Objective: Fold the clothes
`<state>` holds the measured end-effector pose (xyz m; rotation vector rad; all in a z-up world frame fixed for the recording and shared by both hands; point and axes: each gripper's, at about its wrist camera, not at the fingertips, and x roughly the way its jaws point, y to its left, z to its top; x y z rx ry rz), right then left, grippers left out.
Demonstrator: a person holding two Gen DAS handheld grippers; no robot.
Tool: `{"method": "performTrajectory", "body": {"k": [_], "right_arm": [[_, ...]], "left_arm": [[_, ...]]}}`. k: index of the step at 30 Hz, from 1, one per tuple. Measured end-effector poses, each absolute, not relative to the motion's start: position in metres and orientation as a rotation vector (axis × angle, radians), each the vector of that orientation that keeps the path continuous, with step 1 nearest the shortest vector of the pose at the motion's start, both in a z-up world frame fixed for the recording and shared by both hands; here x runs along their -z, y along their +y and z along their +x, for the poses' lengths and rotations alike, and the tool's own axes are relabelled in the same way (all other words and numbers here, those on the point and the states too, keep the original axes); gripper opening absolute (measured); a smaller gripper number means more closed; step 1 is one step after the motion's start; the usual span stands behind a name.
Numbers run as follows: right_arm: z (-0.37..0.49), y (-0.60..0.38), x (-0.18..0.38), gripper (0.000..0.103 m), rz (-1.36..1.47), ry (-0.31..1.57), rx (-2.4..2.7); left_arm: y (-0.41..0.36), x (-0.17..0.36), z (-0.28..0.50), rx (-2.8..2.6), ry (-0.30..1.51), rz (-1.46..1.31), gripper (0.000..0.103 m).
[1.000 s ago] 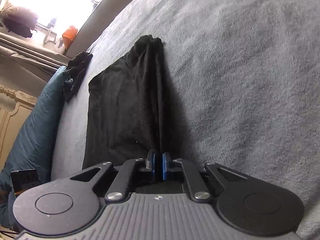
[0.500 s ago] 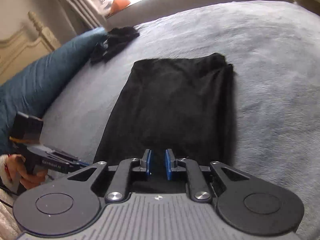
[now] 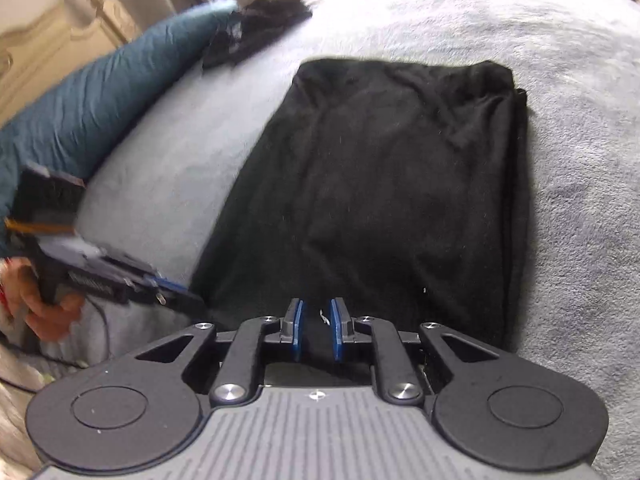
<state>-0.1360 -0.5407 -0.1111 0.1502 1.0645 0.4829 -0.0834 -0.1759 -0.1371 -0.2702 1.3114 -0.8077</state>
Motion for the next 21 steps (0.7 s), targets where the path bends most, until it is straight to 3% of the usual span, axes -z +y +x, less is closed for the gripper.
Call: {"method": "performTrajectory", "body": {"k": [3,7,15,21], "right_arm": [[-0.142,-0.533,0.111,0.008,0.199,1.108,-0.659],[-0.146,-0.523,0.108,0.01,0.256,1.23,-0.889],[-0.117,-0.569,0.107,0.01,0.404,1.079,-0.51],[-0.141,-0.514,0.128,0.01,0.413,1.409,-1.104]], "left_arm": [[-0.173,0.136,-0.084,0.806,1.311,-0.275,0.008],[-0.174,0.136,-0.084,0.803,1.313,-0.275,0.008],[-0.176,0.136,-0.084,0.797,1.31,-0.273,0.008],[-0.176,0.137,-0.084,0.794,1.314,-0.281,0.009]]}}
